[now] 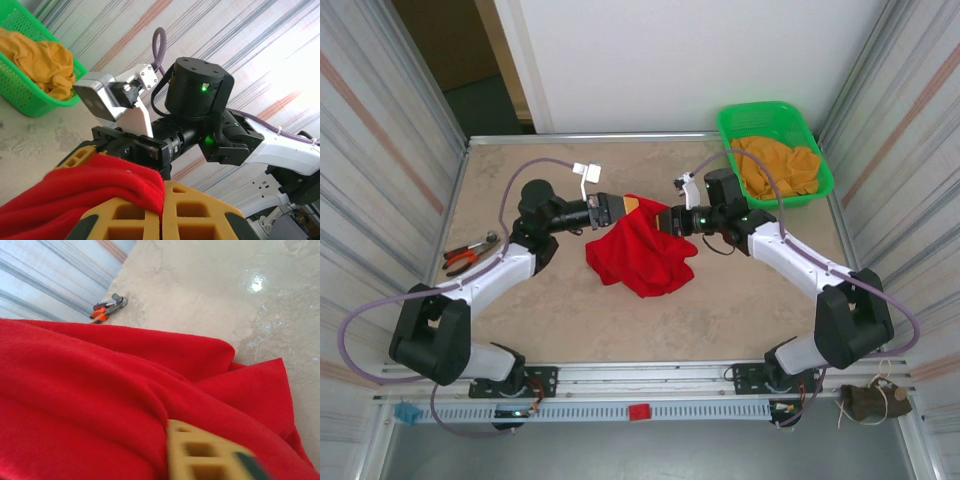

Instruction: Fold the inside-out t-shirt

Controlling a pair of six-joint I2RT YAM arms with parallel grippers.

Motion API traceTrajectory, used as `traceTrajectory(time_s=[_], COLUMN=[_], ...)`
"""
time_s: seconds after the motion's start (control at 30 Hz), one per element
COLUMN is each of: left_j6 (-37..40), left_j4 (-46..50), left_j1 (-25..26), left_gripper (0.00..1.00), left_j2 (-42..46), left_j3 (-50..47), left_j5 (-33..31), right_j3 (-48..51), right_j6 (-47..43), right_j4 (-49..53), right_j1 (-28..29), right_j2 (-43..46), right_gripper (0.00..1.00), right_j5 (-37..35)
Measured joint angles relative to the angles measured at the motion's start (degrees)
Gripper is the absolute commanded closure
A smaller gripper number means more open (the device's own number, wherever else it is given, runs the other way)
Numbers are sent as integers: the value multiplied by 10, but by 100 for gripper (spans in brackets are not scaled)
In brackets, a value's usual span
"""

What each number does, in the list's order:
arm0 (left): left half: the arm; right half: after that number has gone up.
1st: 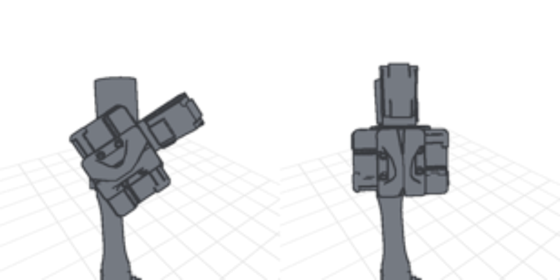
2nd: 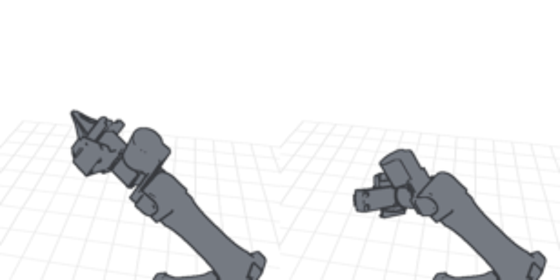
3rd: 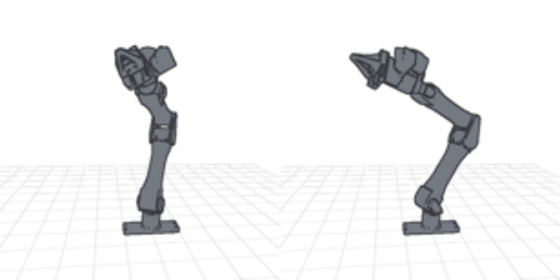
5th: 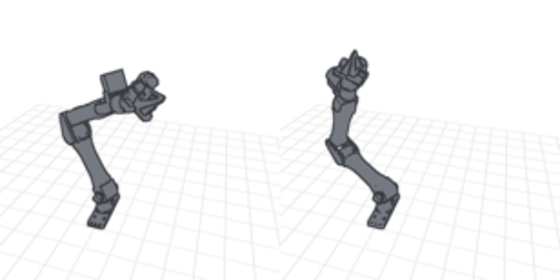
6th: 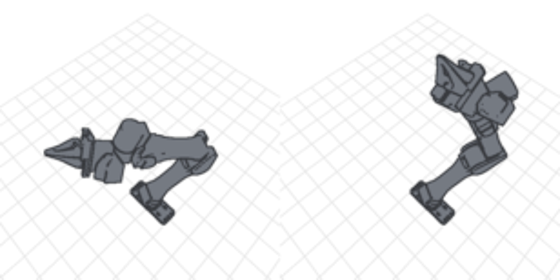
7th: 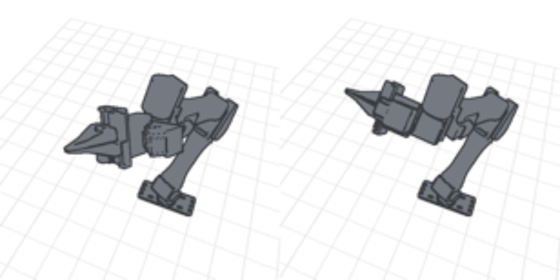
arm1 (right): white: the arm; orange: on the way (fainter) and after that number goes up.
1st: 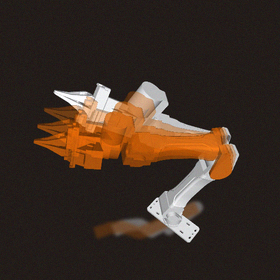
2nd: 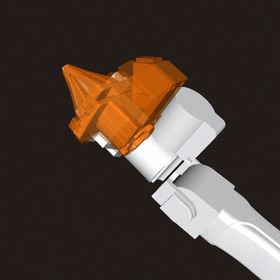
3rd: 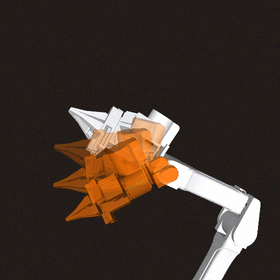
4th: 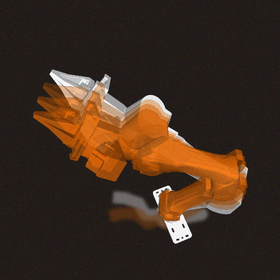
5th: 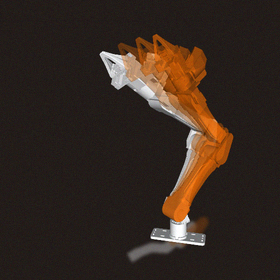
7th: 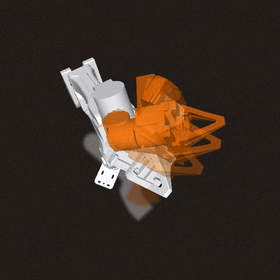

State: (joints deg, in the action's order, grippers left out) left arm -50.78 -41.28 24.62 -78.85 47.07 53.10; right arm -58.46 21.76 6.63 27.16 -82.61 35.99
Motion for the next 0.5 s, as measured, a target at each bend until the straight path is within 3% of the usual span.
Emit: traceTrajectory(time_s=[0.13,0.27,0.4,0.5], left_j6=[36,67,82,85], left_j4=[58,98,80,63], left_j1=[-23,-58,-39,-10], left_gripper=[100,100,100,78], left_j2=[5,-11,-75,-125], left_j3=[-10,-43,-44,-29], left_j5=[-40,-81,-81,-86], right_j3=[0,10,24,29], right_j6=[0,24,87,125], right_j4=[-1,-50,-138,-178], right_j1=[-21,-47,-39,-28], right_j2=[13,52,60,40], right_gripper=[100,100,100,100], right_j5=[64,171,239,260])
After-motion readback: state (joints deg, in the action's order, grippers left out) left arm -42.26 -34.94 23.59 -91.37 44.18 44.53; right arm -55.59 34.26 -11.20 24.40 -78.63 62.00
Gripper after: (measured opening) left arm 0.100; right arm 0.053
